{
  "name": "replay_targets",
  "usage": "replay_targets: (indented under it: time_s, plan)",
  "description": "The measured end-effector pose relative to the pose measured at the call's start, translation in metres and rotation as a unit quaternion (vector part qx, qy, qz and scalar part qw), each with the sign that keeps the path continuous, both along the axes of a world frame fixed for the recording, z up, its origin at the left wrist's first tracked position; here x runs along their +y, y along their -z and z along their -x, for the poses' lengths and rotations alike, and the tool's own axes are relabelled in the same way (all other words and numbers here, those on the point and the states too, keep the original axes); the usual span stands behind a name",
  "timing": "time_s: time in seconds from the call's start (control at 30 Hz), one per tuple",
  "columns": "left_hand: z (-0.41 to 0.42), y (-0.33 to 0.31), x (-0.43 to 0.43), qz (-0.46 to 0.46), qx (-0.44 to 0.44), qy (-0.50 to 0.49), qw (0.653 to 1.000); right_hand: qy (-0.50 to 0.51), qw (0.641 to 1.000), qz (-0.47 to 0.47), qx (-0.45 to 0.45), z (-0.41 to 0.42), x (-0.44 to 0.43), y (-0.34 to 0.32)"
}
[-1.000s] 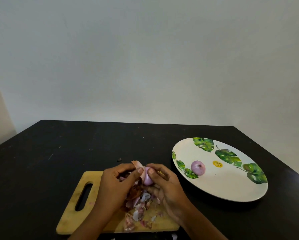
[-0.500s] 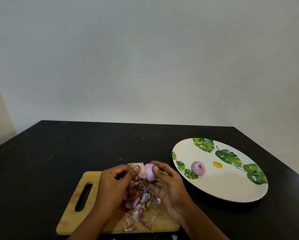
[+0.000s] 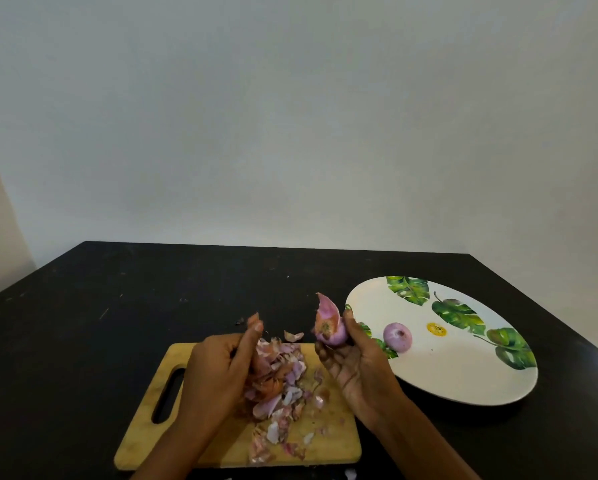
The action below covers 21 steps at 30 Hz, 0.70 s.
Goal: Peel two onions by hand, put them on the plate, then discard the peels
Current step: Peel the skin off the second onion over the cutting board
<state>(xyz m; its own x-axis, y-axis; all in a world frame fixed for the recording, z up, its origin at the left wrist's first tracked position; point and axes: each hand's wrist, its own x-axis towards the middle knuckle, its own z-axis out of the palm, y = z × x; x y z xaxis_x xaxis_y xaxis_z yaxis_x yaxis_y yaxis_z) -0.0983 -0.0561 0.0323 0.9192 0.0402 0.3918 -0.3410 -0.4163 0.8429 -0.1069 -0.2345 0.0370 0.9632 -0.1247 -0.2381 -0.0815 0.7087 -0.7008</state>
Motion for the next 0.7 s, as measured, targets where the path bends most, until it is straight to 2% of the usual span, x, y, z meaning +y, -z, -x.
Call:
replay_targets:
  time_s: [0.1,0.23,0.27,0.33,0.4,0.47,0.57,0.7]
  plan:
    - [0.001,0.0,-0.003,-0.082,0.025,0.0,0.996,-0.019,0.999,0.026,-0.013,0.0,0.001,0.003]
    - [0.003,-0.001,-0.009,-0.007,0.059,0.063,0.996,-0.021,0.987,0.146,-0.065,0.0,0.003,0.012]
    - [0.006,-0.004,-0.01,0.013,0.067,0.084,0.994,-0.013,0.975,0.205,-0.088,0.0,0.004,0.015]
    - [0.009,-0.005,-0.012,0.066,0.086,0.142,0.984,-0.003,0.928,0.346,-0.136,0.003,0.006,0.018]
    - [0.01,-0.002,-0.014,0.101,0.111,0.161,0.976,-0.011,0.893,0.412,-0.182,0.007,0.01,0.019]
    - [0.011,-0.001,-0.016,0.113,0.115,0.155,0.975,-0.025,0.883,0.421,-0.205,0.01,0.015,0.019]
    - [0.007,0.004,-0.016,0.086,0.089,0.134,0.983,-0.031,0.883,0.427,-0.192,0.01,0.017,0.019]
    - [0.005,0.008,-0.016,0.09,0.07,0.107,0.988,-0.029,0.907,0.382,-0.175,0.008,0.016,0.02]
